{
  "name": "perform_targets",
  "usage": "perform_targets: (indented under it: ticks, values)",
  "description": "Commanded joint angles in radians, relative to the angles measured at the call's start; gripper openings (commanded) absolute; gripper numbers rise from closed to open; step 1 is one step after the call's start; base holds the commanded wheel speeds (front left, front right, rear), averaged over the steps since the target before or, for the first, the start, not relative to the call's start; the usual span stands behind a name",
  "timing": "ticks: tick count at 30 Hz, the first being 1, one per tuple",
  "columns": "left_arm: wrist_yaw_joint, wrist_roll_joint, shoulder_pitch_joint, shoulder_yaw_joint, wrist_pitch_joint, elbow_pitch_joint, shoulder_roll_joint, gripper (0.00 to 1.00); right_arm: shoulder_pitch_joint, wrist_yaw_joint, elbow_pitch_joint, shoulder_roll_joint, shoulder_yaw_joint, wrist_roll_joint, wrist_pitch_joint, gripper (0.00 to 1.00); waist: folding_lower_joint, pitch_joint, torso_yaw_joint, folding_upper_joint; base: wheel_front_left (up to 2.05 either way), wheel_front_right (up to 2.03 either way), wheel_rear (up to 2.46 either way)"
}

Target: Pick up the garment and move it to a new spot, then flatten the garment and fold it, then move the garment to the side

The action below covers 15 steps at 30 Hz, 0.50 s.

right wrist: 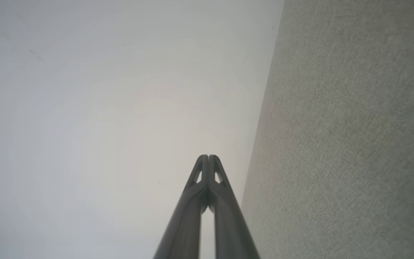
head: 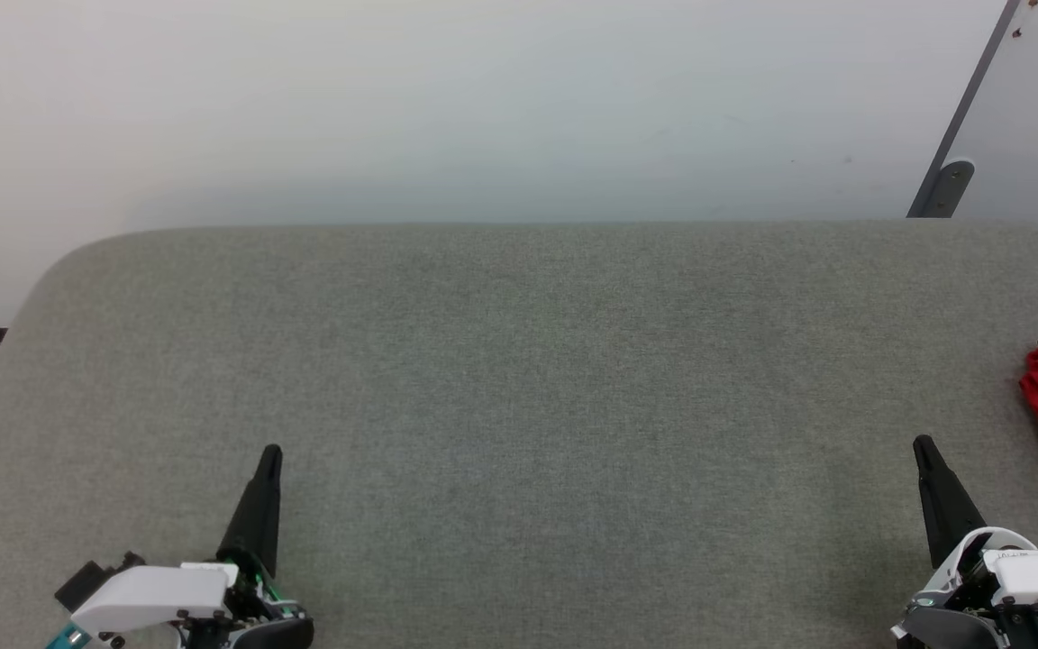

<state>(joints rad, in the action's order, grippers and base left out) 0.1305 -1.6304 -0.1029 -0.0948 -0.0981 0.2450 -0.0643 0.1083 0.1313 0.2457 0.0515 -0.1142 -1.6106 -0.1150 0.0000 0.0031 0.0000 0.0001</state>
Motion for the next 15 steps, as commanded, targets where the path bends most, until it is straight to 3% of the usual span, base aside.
perform_targets:
  ticks: [1, 15]
  values:
    - [0.000, 0.003, -0.010, -0.003, -0.003, 0.001, 0.002, 0.00, 0.003, -0.001, 0.000, -0.004, 0.000, -0.004, -0.002, 0.00, 0.0000, 0.000, 0.000, -0.0001, 0.00, 0.00, 0.00]
    - [0.000, 0.007, -0.010, -0.006, -0.006, 0.001, 0.004, 0.00, 0.003, -0.001, 0.000, -0.004, 0.000, -0.004, -0.002, 0.00, 0.0000, 0.000, 0.000, -0.0001, 0.00, 0.00, 0.00]
